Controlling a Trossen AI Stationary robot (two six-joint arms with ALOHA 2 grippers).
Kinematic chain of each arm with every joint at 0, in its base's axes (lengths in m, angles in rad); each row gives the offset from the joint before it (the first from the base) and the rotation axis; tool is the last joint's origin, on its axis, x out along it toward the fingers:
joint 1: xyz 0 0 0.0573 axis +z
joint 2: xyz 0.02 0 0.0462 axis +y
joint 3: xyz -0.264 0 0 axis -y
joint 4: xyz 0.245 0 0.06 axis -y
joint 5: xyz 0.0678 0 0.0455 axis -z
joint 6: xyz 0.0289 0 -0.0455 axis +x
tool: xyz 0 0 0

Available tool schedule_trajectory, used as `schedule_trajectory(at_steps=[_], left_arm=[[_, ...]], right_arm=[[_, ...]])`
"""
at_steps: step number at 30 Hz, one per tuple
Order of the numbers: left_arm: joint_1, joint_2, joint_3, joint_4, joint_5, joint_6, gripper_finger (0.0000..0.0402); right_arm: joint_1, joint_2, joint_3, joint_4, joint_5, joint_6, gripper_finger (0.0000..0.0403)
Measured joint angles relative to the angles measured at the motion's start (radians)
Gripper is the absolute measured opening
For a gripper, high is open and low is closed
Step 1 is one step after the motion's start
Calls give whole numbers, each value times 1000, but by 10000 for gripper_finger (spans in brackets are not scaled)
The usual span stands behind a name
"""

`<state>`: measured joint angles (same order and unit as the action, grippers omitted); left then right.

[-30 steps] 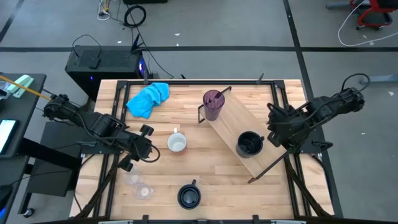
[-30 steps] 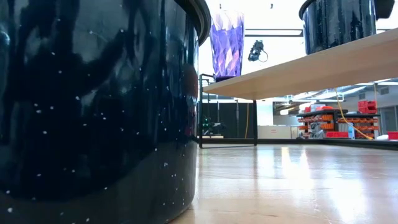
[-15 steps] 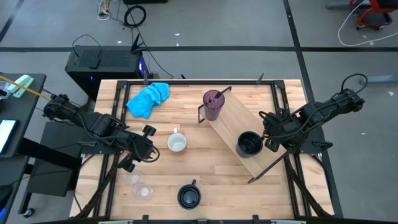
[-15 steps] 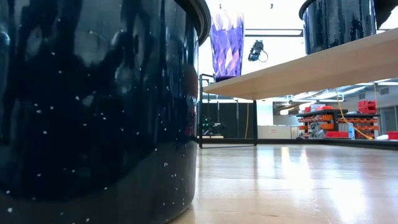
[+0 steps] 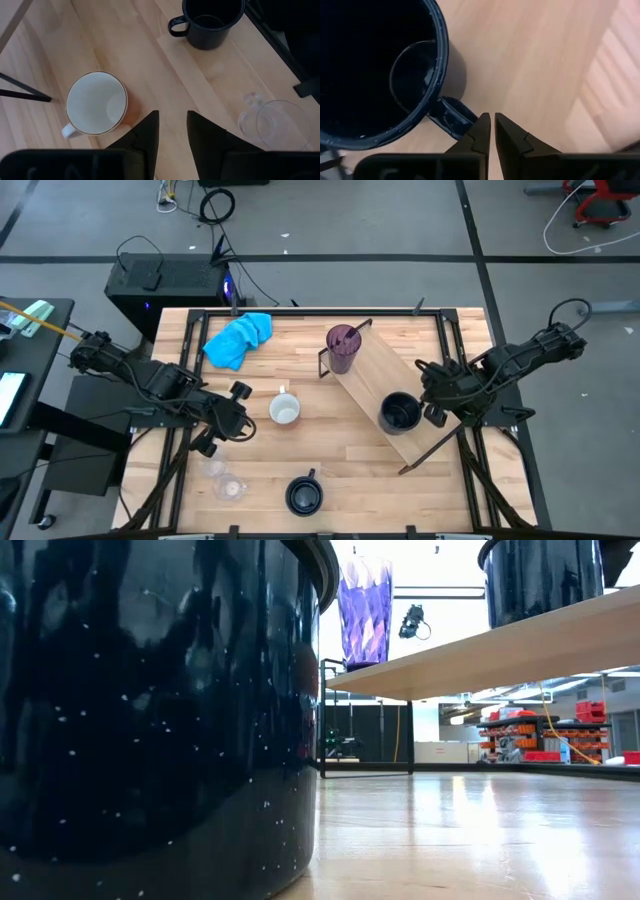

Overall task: Stack small to large cups/mugs on shelf
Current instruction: Put the right black mug on the shelf

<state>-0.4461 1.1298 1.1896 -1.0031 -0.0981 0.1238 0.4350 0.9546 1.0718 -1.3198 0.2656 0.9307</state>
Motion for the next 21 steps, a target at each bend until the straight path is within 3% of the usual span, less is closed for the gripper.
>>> schedule_trajectory(at_steps=[21], left_arm=[[0,0,0,-1,0,-8,107]], right_arm=[[0,0,0,-1,-128,66,5]])
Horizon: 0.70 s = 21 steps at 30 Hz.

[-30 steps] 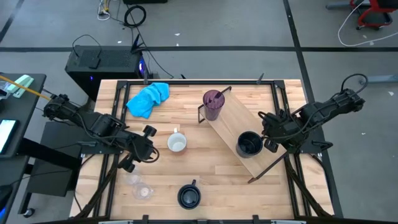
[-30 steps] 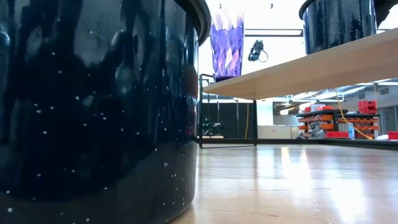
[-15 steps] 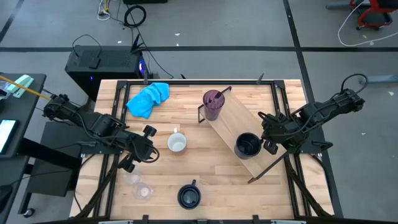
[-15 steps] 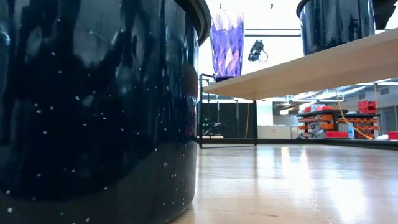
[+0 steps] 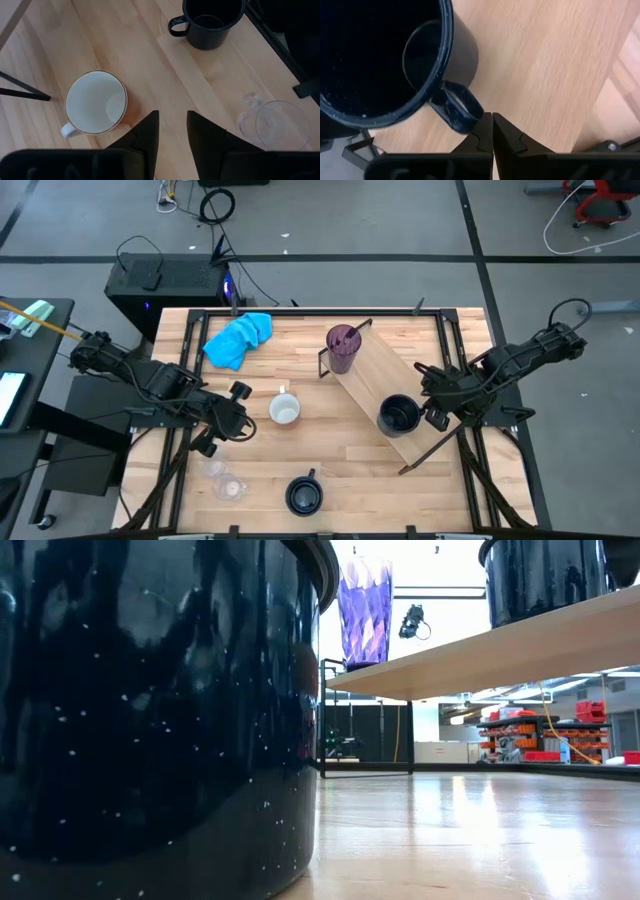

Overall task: Stack small to large cups/mugs on shelf
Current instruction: Put the right black mug on the shelf

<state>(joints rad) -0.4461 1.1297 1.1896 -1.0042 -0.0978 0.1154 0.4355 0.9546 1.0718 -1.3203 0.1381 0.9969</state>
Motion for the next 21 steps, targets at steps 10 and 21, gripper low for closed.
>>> schedule_trajectory(at_steps=[10,21], left_arm=[[0,0,0,-2,0,-19,107],[0,0,0,-2,0,-25,107]], right_arm=[[79,0,0,17,-28,83,16],[194,38,0,114,-20,245,8]])
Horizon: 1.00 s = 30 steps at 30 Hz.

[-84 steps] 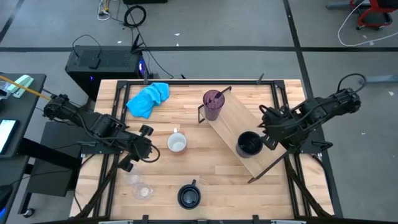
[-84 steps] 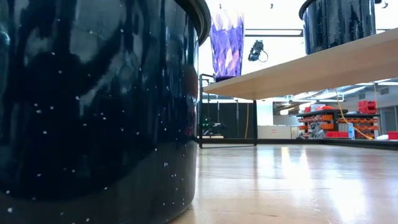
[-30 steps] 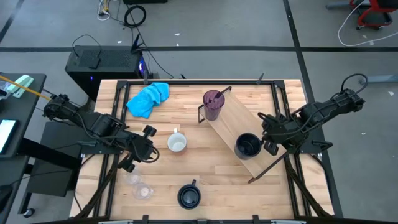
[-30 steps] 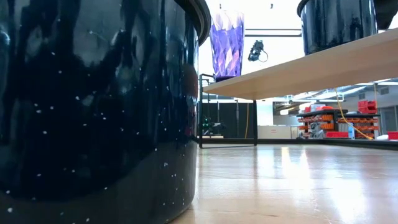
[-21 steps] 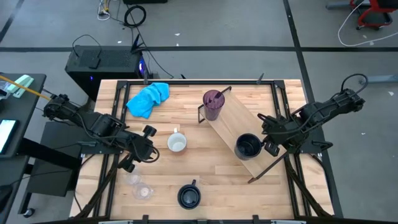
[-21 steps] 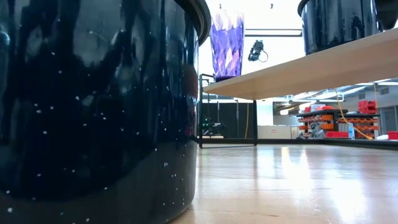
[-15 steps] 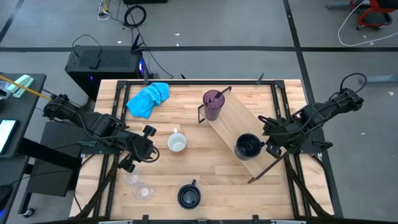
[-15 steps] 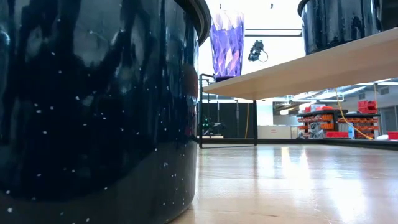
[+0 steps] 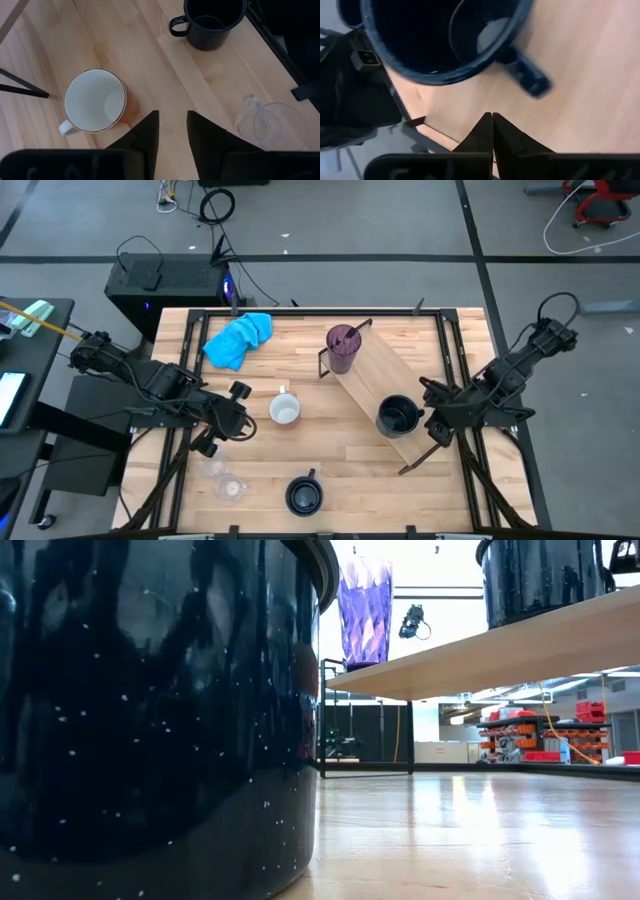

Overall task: Stack small to large cups/mugs on shelf
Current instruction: Put the right black mug on the shelf

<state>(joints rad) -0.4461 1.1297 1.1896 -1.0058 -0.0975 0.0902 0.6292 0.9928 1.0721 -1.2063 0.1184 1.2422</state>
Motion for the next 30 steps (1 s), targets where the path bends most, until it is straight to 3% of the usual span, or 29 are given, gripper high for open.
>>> schedule_trajectory(at_steps=[8,14,30], left_arm=[[0,0,0,0,0,-1,107],[0,0,0,0,0,-1,107],[0,0,0,29,-8,-3,107]], right_arm=[[37,58,0,199,24,-20,6],[37,113,0,241,30,-49,7],[34,85,0,217,151,80,7]])
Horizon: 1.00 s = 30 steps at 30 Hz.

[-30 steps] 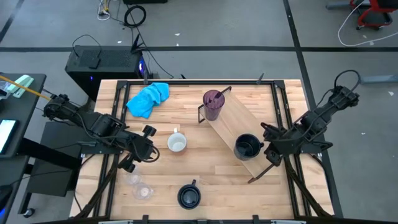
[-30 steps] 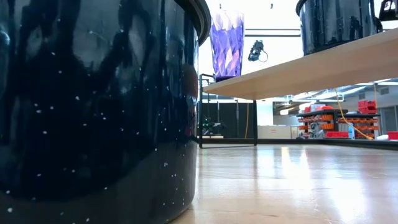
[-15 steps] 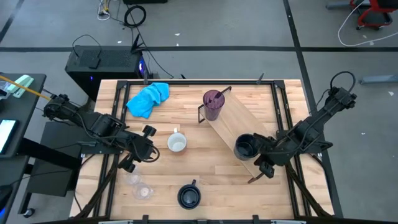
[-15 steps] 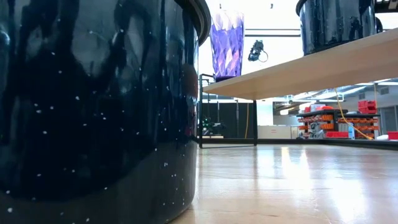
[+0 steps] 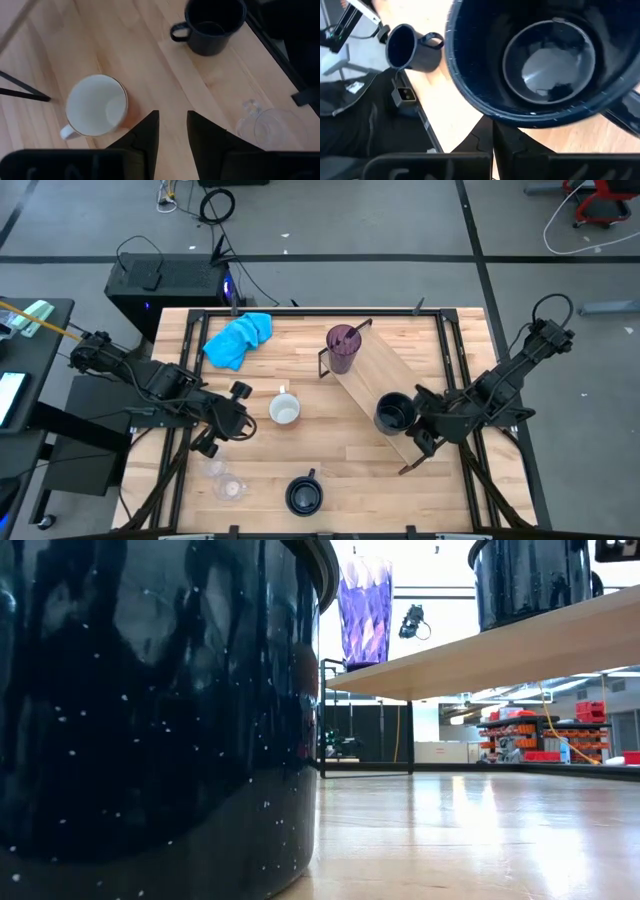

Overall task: Stack small to large cups/mugs on shelf
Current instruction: Put the right black mug on the shelf

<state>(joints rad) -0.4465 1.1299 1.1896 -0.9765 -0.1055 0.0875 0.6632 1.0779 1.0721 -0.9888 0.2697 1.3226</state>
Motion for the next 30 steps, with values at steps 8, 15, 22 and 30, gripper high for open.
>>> schedule_trajectory(at_steps=[8,15,22,30], left_arm=[[0,0,0,36,-68,-40,107],[-10,0,0,32,-75,-84,108],[-60,0,0,11,-74,-77,107],[-91,0,0,17,-74,-76,107]], right_arm=[[0,0,0,-1,-8,66,6],[1,5,0,129,-44,52,7],[44,14,11,215,-68,29,5],[26,93,154,199,47,-149,3]])
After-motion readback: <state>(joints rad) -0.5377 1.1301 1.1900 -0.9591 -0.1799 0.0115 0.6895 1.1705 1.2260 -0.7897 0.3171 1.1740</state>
